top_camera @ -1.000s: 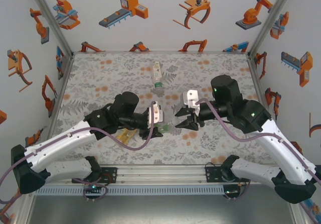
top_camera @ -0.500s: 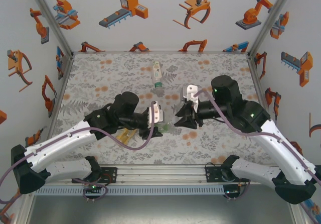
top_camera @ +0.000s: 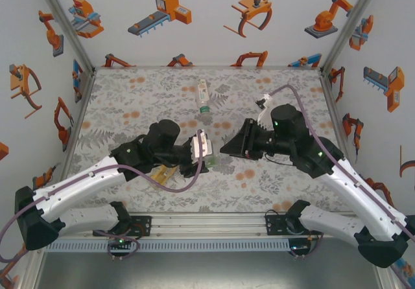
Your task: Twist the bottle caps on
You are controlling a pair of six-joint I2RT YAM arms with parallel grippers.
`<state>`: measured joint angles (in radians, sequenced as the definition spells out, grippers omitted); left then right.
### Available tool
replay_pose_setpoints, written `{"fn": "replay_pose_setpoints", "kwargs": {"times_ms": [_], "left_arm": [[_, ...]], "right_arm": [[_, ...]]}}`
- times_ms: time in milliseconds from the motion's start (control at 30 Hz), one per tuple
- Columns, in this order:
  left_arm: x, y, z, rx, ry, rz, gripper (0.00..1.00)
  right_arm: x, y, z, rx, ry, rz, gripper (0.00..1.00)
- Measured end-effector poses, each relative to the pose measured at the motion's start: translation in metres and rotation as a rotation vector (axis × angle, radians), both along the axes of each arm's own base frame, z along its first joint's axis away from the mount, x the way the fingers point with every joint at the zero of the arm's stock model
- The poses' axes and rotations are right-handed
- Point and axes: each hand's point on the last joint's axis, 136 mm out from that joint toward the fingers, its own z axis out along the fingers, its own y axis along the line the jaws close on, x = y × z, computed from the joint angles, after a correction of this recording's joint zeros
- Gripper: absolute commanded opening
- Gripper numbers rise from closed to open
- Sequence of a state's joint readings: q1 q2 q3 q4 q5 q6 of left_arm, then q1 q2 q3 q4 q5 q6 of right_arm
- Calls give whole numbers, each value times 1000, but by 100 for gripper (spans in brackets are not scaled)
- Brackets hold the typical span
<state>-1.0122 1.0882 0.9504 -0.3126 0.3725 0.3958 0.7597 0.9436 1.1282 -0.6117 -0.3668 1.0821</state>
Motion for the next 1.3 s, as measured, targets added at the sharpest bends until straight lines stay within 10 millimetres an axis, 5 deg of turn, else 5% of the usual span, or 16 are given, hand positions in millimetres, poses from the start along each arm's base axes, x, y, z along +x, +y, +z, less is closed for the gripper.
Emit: {"fn": "replay_pose_setpoints", "kwargs": {"times_ms": [200,400,533,700,933,1300], "left_arm": [[2,-1,-15,41,19,8,18],[4,-4,-13,26,12,5,18],[1,-8,-6,-7,6,-19,19],[-4,-10,-3,-22,16,-47,19],[-9,-10,1,-35,21,-66,20],[-15,-7,10,-61,18,-86,20]], "right_arm": [[3,-8,-25,39,228,-167,0],[4,-10,-20,13,217,-174,44],[9,-7,2,-32,98,-112,66],[11,-5,40,-70,-154,5,67],[1,-1,57,-161,-493,228,66],[-56,4,71,-157,-1126,700,61]]}}
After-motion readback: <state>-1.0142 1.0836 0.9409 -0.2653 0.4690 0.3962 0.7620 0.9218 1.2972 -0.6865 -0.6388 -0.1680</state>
